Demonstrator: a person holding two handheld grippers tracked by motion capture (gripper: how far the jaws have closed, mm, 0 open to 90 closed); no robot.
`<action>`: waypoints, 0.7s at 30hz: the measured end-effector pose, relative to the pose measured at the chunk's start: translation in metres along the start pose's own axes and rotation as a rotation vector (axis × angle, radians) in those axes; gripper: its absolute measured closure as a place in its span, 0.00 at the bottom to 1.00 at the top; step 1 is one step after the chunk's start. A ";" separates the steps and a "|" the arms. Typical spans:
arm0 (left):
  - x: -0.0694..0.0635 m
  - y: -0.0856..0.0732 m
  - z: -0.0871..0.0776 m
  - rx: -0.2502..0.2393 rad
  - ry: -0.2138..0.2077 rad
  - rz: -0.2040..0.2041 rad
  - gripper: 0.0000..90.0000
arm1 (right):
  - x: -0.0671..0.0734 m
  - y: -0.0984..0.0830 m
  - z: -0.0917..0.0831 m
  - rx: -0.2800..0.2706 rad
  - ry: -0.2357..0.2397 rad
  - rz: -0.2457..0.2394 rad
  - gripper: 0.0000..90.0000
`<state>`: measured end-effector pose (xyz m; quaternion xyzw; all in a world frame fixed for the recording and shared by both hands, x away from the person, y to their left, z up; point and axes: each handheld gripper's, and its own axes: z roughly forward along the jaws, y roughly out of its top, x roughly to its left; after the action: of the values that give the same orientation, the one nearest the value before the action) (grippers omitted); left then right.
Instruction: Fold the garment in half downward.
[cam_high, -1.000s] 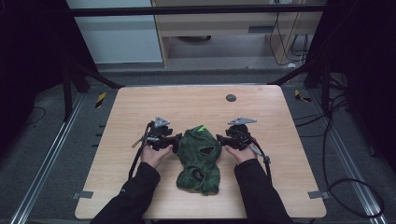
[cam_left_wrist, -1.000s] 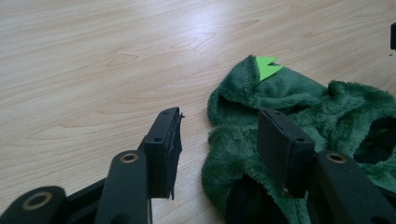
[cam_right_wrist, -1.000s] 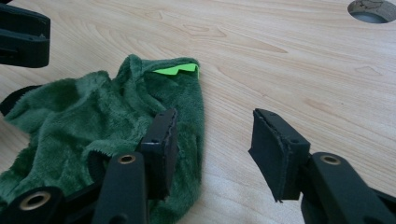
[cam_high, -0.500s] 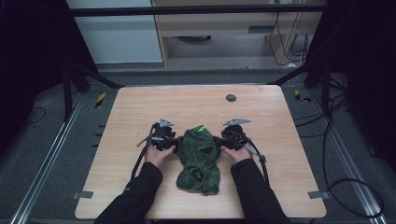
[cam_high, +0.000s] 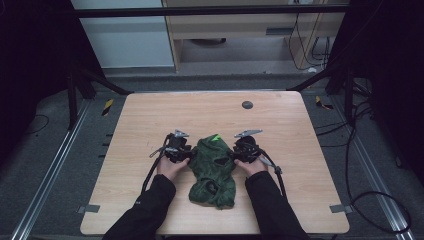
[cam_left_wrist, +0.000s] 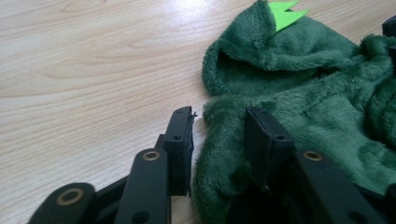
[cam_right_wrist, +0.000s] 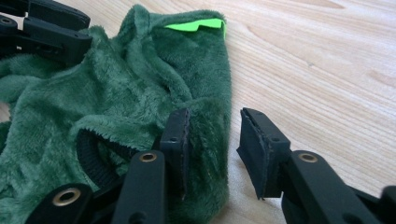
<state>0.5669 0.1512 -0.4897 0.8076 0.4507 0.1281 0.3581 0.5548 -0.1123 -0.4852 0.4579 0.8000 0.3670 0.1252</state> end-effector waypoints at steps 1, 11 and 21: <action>0.000 0.000 0.000 0.002 -0.003 0.001 0.71 | 0.000 0.000 0.000 0.004 0.003 0.002 0.71; -0.003 -0.004 0.002 0.006 -0.011 -0.003 0.81 | 0.002 -0.002 0.004 0.030 0.010 -0.004 0.81; -0.005 -0.004 0.003 0.009 -0.012 -0.011 0.90 | 0.003 -0.003 0.006 0.047 0.009 0.003 0.88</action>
<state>0.5627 0.1471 -0.4938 0.8075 0.4538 0.1191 0.3576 0.5546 -0.1083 -0.4912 0.4600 0.8083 0.3505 0.1103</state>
